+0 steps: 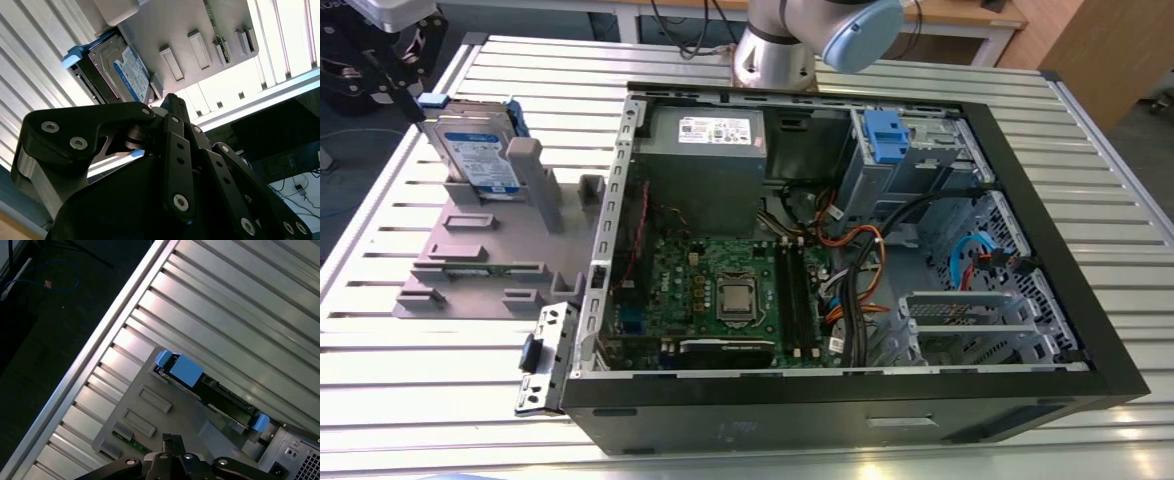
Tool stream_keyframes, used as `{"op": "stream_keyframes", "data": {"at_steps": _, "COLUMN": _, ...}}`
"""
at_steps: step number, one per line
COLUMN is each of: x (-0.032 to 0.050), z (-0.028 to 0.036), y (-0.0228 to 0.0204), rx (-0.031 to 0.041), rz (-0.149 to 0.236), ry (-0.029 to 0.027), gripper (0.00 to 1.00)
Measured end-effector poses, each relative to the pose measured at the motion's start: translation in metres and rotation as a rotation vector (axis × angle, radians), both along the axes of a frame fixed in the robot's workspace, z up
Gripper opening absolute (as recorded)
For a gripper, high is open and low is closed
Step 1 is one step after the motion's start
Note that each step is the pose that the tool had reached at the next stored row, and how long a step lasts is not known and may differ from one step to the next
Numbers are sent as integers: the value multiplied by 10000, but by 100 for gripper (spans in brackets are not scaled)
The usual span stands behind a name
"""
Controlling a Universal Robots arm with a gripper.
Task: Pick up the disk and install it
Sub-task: 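Pick up the disk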
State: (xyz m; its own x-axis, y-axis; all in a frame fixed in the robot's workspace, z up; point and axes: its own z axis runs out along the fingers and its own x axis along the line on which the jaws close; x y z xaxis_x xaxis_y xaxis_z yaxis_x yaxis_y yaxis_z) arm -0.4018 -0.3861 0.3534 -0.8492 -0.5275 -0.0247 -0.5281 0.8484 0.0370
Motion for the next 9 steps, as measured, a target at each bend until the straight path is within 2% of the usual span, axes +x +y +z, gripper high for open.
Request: {"op": "stream_keyframes", "data": {"at_steps": 9, "x": 0, "z": 0, "y": 0, "rx": 0, "rz": 136, "ry": 0, "gripper": 11}}
